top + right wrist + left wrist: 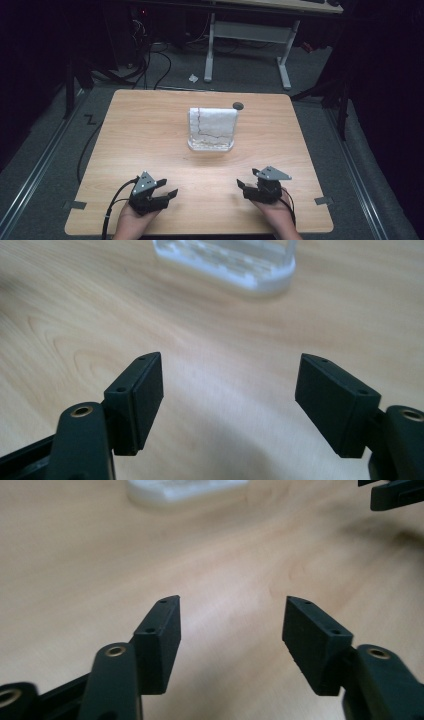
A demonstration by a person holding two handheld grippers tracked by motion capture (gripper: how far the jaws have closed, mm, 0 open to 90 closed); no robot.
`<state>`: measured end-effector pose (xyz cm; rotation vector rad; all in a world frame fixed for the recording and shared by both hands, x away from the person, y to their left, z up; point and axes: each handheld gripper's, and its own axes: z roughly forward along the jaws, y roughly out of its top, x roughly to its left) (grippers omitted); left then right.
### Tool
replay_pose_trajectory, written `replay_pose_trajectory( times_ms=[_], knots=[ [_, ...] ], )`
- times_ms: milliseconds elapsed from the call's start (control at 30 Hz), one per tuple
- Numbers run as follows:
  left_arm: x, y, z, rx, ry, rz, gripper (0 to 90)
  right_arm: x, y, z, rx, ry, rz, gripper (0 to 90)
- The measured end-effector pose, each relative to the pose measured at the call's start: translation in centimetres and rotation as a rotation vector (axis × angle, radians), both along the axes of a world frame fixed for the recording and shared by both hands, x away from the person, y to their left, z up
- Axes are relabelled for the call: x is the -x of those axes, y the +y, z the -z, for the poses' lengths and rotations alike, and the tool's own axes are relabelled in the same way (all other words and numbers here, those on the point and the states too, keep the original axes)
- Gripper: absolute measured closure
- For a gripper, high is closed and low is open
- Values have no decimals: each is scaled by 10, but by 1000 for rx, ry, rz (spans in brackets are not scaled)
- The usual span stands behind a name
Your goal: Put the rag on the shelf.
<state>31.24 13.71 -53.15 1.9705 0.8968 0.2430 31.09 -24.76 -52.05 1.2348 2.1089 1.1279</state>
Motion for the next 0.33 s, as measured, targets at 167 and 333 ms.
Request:
replay_pose_trajectory(
  times_ms=[167, 333],
  knots=[
    [-6, -5, 4, -11, -3, -10, 411, 2, -6, 3, 50, -3, -4, 242],
    [-10, -4, 5, -7, -5, -11, 401, -7, -9, 11, 38, 66, -15, 210]
  ],
)
